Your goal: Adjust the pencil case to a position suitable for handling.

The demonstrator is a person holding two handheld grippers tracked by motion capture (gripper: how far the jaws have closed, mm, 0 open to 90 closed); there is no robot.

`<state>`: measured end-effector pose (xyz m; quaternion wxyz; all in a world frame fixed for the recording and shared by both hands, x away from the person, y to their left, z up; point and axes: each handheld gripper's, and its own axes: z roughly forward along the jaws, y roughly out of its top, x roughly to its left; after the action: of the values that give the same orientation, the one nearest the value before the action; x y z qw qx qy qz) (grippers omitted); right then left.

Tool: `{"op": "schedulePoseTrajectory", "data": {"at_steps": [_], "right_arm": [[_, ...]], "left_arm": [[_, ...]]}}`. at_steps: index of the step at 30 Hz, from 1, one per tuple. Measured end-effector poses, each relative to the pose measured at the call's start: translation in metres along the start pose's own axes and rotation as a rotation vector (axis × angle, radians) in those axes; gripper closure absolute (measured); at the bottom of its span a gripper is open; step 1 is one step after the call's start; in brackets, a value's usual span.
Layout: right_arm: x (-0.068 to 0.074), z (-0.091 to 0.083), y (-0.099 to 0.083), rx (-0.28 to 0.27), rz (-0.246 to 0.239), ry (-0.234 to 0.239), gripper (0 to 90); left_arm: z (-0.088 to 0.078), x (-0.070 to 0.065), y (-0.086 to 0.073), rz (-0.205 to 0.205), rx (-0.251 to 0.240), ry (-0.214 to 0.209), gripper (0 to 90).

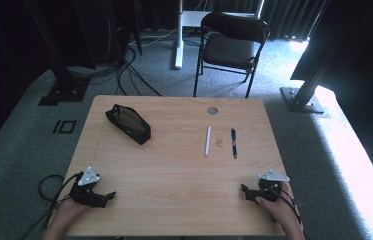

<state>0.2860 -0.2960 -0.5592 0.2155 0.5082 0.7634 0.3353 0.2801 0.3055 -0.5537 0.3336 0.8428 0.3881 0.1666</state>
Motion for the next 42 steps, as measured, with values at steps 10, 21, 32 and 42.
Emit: {"op": "schedulePoseTrajectory", "data": {"at_steps": [10,21,32,42], "right_arm": [[0.000,0.000,0.000,0.001,-0.001,0.000,11.2],[0.003,0.003,0.006,0.003,-0.042,0.010,11.3],[0.011,0.001,0.025,-0.045,-0.053,0.041,11.3],[0.027,0.008,0.041,-0.049,-0.101,0.073,11.3]], "left_arm": [[0.000,0.000,0.000,0.000,0.000,0.000,2.0],[0.000,0.000,0.000,0.000,0.000,0.000,2.0],[0.000,0.000,0.000,0.000,0.000,0.000,2.0],[0.000,0.000,0.000,0.003,0.001,-0.003,2.0]]}}
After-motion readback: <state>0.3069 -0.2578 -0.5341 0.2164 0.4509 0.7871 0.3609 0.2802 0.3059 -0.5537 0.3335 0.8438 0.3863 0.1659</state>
